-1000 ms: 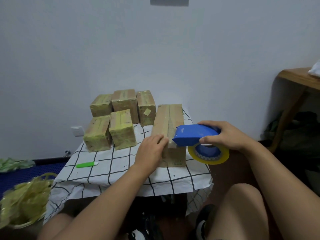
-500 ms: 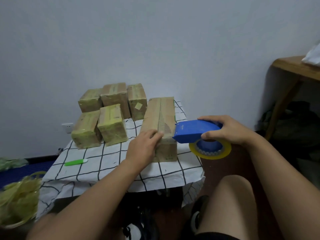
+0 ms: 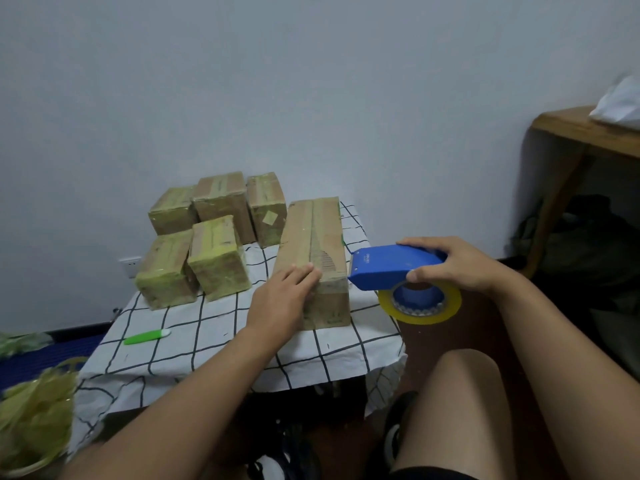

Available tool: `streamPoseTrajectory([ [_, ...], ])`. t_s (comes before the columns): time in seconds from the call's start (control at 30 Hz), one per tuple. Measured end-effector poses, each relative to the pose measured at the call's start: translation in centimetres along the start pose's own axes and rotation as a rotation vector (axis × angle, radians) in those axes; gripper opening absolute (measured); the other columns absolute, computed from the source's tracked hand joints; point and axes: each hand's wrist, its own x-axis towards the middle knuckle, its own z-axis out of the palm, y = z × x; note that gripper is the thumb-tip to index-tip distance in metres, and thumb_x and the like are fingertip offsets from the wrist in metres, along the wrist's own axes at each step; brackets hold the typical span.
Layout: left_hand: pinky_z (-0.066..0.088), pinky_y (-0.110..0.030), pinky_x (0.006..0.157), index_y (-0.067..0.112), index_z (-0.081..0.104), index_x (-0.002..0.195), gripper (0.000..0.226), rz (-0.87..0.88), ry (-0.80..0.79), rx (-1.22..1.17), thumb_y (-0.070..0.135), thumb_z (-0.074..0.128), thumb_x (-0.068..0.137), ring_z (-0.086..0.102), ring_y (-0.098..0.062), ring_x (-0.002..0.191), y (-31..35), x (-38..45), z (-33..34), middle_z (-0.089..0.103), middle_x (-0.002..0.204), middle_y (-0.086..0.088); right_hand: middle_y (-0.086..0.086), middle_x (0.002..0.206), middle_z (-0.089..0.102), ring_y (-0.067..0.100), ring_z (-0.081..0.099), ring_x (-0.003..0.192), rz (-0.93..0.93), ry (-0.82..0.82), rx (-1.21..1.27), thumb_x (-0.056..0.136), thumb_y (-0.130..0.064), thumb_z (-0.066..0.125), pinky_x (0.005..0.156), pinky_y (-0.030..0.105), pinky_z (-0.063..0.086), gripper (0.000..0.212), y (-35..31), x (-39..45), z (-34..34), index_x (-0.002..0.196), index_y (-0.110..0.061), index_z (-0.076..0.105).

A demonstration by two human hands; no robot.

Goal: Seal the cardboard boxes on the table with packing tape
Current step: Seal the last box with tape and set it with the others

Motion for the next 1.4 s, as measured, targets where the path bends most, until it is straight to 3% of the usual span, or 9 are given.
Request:
streamPoseTrajectory([
  [0.07,0.051,-0.036,0.083,0.03,0.039,0.147,0.055,-0.01,0.003,-0.012,0.016,0.055,0.096,0.037,-0.018,0.137,0.0,0.1,-0.1,0.037,0.154,0.01,-0.017,0.118,0.064,-0.008,0.063,0.096,0.007,0.0,-0.003,0.083,-0.021,0.08,0.073,0.008,0.05,0.048,0.1,0.0,0.0,0.122,-0.042,0.062],
  [0.17,0.046,-0.036,0.092,0.03,0.034,0.149,0.06,-0.005,-0.015,-0.012,0.012,0.053,0.095,0.033,-0.02,0.14,0.2,0.0,0.1,0.032,0.157,0.009,-0.017,0.118,0.063,-0.01,0.063,0.092,0.016,0.011,0.015,0.084,-0.018,0.078,0.072,0.007,0.049,0.047,0.3,-0.3,0.1,0.123,-0.039,0.062],
  [0.33,0.032,-0.042,0.107,0.048,0.011,0.152,0.072,0.031,-0.043,0.044,0.019,0.047,0.095,0.03,-0.031,0.137,1.0,0.1,0.3,0.03,0.155,-0.003,-0.017,0.116,0.064,-0.008,0.065,0.092,0.017,0.019,0.018,0.084,-0.019,0.079,0.072,0.009,0.05,0.047,0.3,-0.7,0.4,0.122,-0.04,0.062],
  [0.5,0.021,-0.05,0.115,0.032,0.025,0.15,0.061,0.065,0.01,0.042,0.031,0.047,0.094,0.023,-0.026,0.142,2.3,0.6,0.4,0.023,0.158,0.001,-0.014,0.117,0.065,-0.004,0.065,0.095,0.018,0.02,0.014,0.083,-0.02,0.08,0.072,0.012,0.053,0.048,0.6,-1.1,0.5,0.12,-0.044,0.06],
  [0.57,0.017,-0.046,0.118,0.023,0.025,0.152,0.061,0.102,0.014,0.031,0.032,0.045,0.095,0.022,-0.021,0.145,3.4,1.0,0.5,0.023,0.16,0.002,-0.013,0.118,0.065,-0.003,0.065,0.096,0.02,0.027,0.015,0.083,-0.021,0.08,0.073,0.013,0.053,0.048,0.8,-1.2,0.4,0.12,-0.044,0.06],
  [0.7,0.03,-0.043,0.112,0.028,0.034,0.148,0.054,0.094,0.09,-0.028,0.04,0.049,0.098,0.041,-0.02,0.134,3.8,1.2,0.9,0.042,0.149,0.003,-0.013,0.12,0.064,-0.002,0.065,0.098,0.02,0.024,0.016,0.083,-0.024,0.08,0.073,0.014,0.053,0.05,1.1,-1.3,0.5,0.124,-0.043,0.059],
  [0.9,0.045,-0.039,0.095,0.033,0.053,0.136,0.046,0.062,0.115,-0.083,0.024,0.062,0.092,0.056,-0.021,0.12,2.9,1.1,1.4,0.056,0.138,0.005,-0.017,0.115,0.065,-0.009,0.064,0.091,0.03,-0.055,-0.086,0.082,-0.023,0.081,0.07,0.006,0.048,0.051,-0.1,-0.4,0.1,0.122,-0.045,0.059],
  [1.07,0.051,-0.038,0.082,0.033,0.062,0.127,0.044,0.06,0.186,-0.104,0.022,0.072,0.085,0.063,-0.022,0.108,2.9,1.0,1.4,0.065,0.127,0.004,-0.026,0.105,0.065,-0.007,0.064,0.089,0.034,-0.113,-0.184,0.08,-0.028,0.081,0.073,0.012,0.049,0.046,-1.8,0.7,-1.0,0.105,-0.059,0.059],
  [1.4,0.047,-0.037,0.089,0.034,0.057,0.132,0.043,0.047,0.177,-0.108,0.023,0.064,0.091,0.058,-0.02,0.114,2.6,1.1,1.8,0.06,0.133,0.005,-0.02,0.112,0.066,-0.007,0.064,0.092,0.046,-0.091,-0.127,0.083,-0.017,0.079,0.07,0.007,0.049,0.049,-0.4,0.1,-1.2,0.115,-0.049,0.061],
])
